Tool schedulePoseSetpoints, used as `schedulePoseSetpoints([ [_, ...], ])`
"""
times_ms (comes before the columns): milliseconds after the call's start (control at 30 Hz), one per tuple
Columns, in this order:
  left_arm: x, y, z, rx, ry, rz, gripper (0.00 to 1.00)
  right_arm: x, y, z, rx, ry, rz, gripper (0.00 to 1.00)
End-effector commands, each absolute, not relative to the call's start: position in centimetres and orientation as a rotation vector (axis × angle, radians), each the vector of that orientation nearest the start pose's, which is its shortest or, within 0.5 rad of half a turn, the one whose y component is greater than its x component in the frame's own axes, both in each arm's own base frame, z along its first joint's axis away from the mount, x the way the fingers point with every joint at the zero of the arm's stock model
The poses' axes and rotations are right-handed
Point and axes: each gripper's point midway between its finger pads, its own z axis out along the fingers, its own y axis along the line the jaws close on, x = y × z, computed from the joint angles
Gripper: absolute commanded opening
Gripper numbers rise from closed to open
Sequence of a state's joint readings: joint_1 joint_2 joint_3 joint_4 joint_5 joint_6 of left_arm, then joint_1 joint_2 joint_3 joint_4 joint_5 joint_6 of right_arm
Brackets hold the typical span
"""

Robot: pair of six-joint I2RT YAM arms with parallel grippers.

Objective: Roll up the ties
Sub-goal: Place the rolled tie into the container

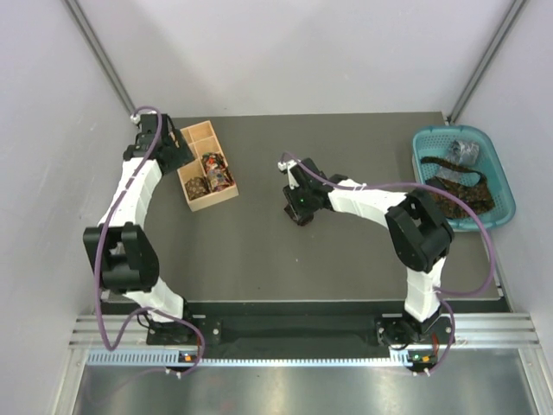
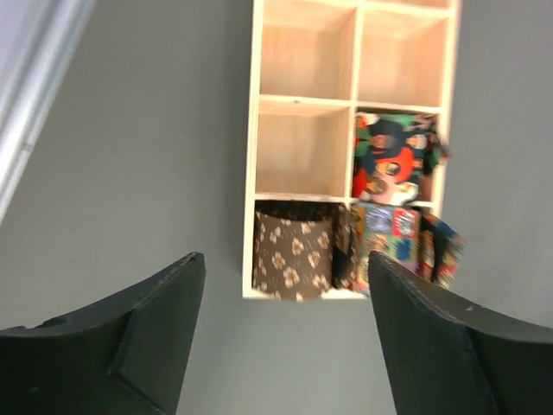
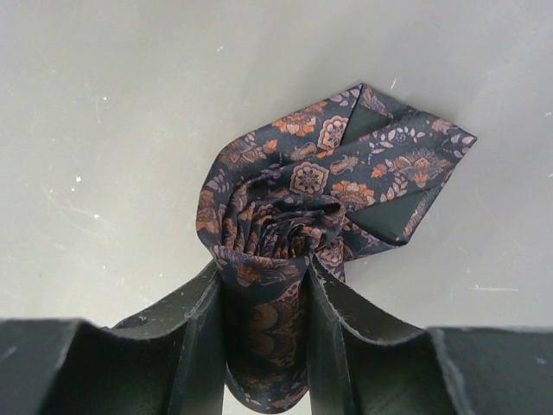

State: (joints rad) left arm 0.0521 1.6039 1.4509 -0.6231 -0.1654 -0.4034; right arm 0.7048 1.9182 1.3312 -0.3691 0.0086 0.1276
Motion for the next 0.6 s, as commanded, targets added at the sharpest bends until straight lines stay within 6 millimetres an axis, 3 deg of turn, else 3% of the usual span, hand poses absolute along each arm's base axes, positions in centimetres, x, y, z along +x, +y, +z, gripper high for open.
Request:
schedulePoseSetpoints([
  [0, 45.0, 3.8, 17.1, -0.723, 2.230, -0.044, 0.79, 33.9, 28.2, 2.7, -0.695, 2.519, 0.287, 0.04],
  [167, 46.6, 5.0, 13.1, -0.755, 2.263, 0.010, 0.77, 34.1, 28.0, 2.4, -0.690, 2.524, 0.270, 0.04],
  [567, 49.4, 7.4, 7.9, -0.800, 2.307, 0.023, 0.68, 33.7, 27.4, 1.2, -0.694, 2.544, 0.243, 0.05],
])
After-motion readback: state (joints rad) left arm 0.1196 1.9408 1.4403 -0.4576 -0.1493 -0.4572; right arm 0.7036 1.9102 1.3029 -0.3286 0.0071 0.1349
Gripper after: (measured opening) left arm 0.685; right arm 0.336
